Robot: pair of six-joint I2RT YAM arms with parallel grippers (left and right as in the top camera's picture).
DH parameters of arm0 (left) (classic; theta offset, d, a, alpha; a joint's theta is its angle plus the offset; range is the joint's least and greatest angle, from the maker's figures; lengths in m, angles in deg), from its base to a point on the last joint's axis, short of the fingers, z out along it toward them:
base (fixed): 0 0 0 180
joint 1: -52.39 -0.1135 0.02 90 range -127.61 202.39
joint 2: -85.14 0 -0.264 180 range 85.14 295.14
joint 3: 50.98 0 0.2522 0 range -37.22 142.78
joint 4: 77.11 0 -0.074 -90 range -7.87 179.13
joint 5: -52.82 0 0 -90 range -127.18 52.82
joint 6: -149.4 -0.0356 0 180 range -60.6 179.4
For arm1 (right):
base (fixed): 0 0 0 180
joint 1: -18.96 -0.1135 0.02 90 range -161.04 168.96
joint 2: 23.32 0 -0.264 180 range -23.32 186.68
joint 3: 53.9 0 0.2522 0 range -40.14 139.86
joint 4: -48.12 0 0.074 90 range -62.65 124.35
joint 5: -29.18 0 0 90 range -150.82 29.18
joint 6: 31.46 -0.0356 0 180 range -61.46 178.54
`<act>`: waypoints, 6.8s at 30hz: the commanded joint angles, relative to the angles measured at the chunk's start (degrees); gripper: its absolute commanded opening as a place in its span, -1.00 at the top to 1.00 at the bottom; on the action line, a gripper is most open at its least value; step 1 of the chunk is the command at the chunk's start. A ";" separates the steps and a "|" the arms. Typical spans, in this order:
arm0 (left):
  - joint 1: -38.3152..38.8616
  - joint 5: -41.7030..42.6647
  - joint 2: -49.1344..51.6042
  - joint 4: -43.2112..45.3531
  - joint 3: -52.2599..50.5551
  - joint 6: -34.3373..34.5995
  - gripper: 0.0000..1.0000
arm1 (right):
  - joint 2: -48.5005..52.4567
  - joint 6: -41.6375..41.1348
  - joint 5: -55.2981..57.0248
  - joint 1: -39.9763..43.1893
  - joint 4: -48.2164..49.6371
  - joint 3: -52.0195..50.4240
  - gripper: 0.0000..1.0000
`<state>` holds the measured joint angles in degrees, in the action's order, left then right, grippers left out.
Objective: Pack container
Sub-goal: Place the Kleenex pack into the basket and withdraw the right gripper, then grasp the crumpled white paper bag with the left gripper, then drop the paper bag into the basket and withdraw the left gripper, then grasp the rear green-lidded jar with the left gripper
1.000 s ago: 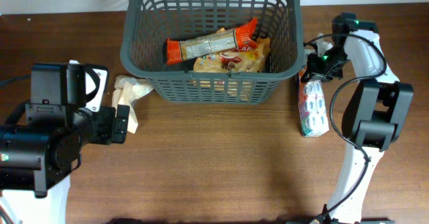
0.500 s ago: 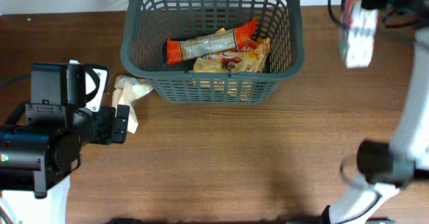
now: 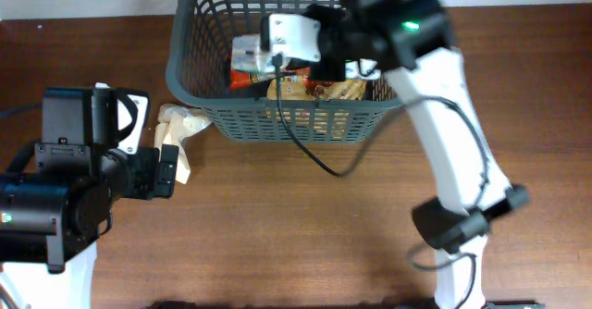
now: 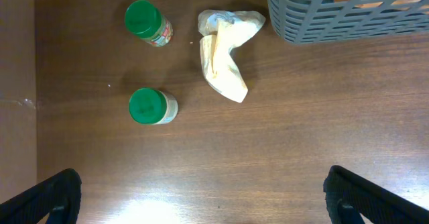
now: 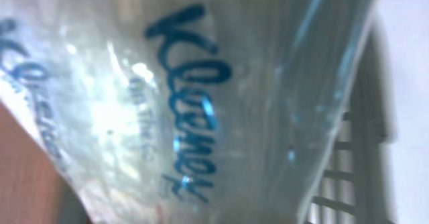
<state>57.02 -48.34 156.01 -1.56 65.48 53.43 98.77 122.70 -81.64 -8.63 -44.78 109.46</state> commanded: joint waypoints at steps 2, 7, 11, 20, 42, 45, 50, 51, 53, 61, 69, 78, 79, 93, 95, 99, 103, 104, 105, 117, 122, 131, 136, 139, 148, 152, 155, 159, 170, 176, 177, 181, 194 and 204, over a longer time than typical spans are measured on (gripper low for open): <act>-0.28 0.22 -0.17 -0.07 0.48 0.37 -0.98 | 8.07 -5.73 1.38 -0.11 3.10 0.81 0.92; -0.28 0.22 -0.17 -0.07 0.48 0.35 -0.98 | 14.32 -21.05 2.78 -0.11 5.97 0.81 0.14; -0.28 0.22 -0.17 -0.07 0.48 0.35 -0.98 | 10.73 -28.57 18.10 0.04 5.62 4.20 -0.86; -0.28 0.22 -0.17 -0.07 0.48 0.37 -0.98 | -5.11 -39.60 20.17 10.93 6.93 15.87 -0.98; -0.28 -0.44 -0.17 2.45 0.48 -0.26 -0.98 | -2.01 -62.97 6.01 55.36 2.01 -10.99 -0.98; -0.28 -0.02 -0.17 3.93 0.48 -0.26 -0.98 | -2.01 -62.97 6.01 55.36 1.99 -13.66 -0.98; -3.08 -2.29 1.20 4.52 0.48 1.95 -0.98 | -2.01 -62.97 6.01 55.36 1.99 -15.17 -0.97; -5.18 0.57 2.40 4.28 0.48 1.81 -0.98 | -2.01 -62.97 6.01 55.36 1.99 -15.17 -0.97; -10.14 5.55 6.75 3.19 0.48 -0.83 -0.98 | -2.01 -62.97 6.01 55.36 1.99 -15.17 -0.98; -20.44 20.87 29.70 7.63 0.48 -13.57 -0.92 | -2.01 -62.97 6.01 55.36 1.99 -15.17 -0.98; -15.87 14.91 53.70 8.46 0.48 -15.54 -0.91 | -2.01 -62.97 6.01 55.36 1.99 -15.17 -0.97; -16.39 9.84 60.37 12.09 0.55 -10.10 0.51 | -2.01 -62.97 6.01 55.36 1.99 -15.17 -0.97; -16.39 9.84 60.37 12.02 0.61 -9.86 0.88 | -2.01 -62.97 6.03 55.36 1.99 -15.17 -0.98; -16.37 10.27 51.43 -2.91 48.98 -6.91 0.97 | -2.01 -62.97 6.01 55.36 1.99 -15.17 -0.97; -16.33 10.78 48.78 0.39 58.45 -7.72 0.96 | -2.01 -62.97 6.01 55.36 1.99 -15.17 -0.98; -13.25 26.12 45.48 8.24 66.84 -26.03 0.96 | -2.01 -62.97 6.01 55.36 1.99 -15.17 -0.98; -6.10 28.33 46.01 10.14 66.79 -42.75 0.97 | -2.01 -62.97 6.01 55.36 1.99 -15.17 -0.97; -4.39 28.33 46.64 10.14 66.42 -45.11 0.97 | -2.01 -62.97 6.01 55.36 1.99 -15.17 -0.98; -2.25 28.35 47.65 10.16 65.64 -47.52 0.96 | -2.01 -62.97 6.01 55.36 1.99 -15.17 -0.97; 19.15 24.02 65.02 8.79 57.40 -54.12 0.97 | -2.01 -62.97 6.01 55.36 1.99 -15.17 -0.97; 24.20 21.70 66.38 5.75 57.40 -52.17 0.96 | -2.01 -62.97 6.01 55.36 1.99 -15.17 -0.97; 24.37 -4.87 66.34 6.23 62.42 -24.55 -0.98 | -2.01 -62.97 6.01 55.36 1.99 -15.17 -0.98; 15.02 -5.31 64.04 3.80 74.62 -8.48 -0.98 | -2.01 -62.97 6.01 55.36 1.99 -15.17 -0.97; 3.50 0.42 60.02 1.77 77.09 -2.78 -0.98 | -2.01 -62.97 6.01 55.36 1.99 -15.17 -0.98; -18.32 12.26 59.67 -5.99 64.26 0.79 -0.99 | -2.01 -62.97 6.01 55.36 1.99 -15.17 -0.97; -24.28 12.26 59.67 -3.89 47.91 -0.22 -0.93 | -2.01 -62.97 6.03 55.36 1.99 -15.17 -0.97; -27.06 12.28 59.67 2.08 36.04 -0.33 -0.92 | -2.01 -62.97 6.01 55.36 1.99 -15.17 -0.97; -28.87 12.35 59.67 13.44 24.37 -0.33 -0.92 | -2.01 -62.97 6.01 55.36 1.99 -15.17 -0.97; -28.70 16.35 61.13 30.73 14.60 -0.33 -0.84 | -2.01 -62.97 6.01 55.36 1.99 -15.17 -0.97; -28.68 17.53 65.57 31.56 14.60 -0.26 -0.69 | -2.01 -62.97 6.01 55.36 1.99 -15.17 -0.97; -28.68 17.70 66.47 31.56 14.60 -0.26 -0.68 | -2.01 -62.97 6.01 55.36 1.99 -15.17 -0.97; -28.63 18.05 68.46 31.15 14.60 -0.02 -0.66 | -2.01 -62.97 6.01 55.36 1.99 -15.17 -0.97; -28.63 19.12 68.57 25.53 15.96 0.39 -0.57 | -2.01 -62.97 6.01 55.36 1.99 -15.17 -0.97; -28.87 18.88 68.57 16.24 31.45 0.37 -0.59 | -2.01 -62.97 6.01 55.36 1.99 -15.17 -0.98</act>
<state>28.43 -30.07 224.27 14.79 94.04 53.27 97.63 60.04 -75.32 46.47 -42.94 94.62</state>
